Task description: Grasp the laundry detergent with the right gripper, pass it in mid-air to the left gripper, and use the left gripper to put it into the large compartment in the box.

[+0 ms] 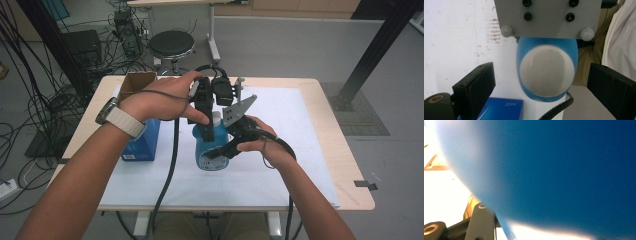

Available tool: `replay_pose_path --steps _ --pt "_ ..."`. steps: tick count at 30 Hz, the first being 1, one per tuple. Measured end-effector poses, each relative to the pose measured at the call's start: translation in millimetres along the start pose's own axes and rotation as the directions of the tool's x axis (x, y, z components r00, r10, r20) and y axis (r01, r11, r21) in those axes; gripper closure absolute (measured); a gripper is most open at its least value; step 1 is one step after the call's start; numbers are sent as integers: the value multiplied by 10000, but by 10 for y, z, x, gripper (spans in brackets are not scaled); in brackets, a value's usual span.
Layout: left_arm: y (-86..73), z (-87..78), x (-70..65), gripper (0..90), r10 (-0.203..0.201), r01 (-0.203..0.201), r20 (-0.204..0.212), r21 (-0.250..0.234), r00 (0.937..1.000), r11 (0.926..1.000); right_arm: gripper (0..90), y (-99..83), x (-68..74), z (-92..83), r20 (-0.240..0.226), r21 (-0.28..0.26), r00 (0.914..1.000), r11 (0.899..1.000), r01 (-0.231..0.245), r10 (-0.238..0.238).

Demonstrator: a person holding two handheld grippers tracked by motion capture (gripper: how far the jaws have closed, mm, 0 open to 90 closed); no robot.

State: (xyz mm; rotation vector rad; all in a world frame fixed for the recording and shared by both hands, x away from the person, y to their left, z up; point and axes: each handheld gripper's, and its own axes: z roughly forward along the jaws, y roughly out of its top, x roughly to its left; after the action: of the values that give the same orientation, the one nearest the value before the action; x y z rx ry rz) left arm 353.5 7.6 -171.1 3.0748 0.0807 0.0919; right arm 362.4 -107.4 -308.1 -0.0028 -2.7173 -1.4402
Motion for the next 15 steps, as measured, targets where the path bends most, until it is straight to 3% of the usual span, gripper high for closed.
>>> replay_pose_path --steps 15 --pt "1 18 3 86 -25 25 4 -2 10000 10000 432 7 1 13 -36 43 10000 10000 20 -20"
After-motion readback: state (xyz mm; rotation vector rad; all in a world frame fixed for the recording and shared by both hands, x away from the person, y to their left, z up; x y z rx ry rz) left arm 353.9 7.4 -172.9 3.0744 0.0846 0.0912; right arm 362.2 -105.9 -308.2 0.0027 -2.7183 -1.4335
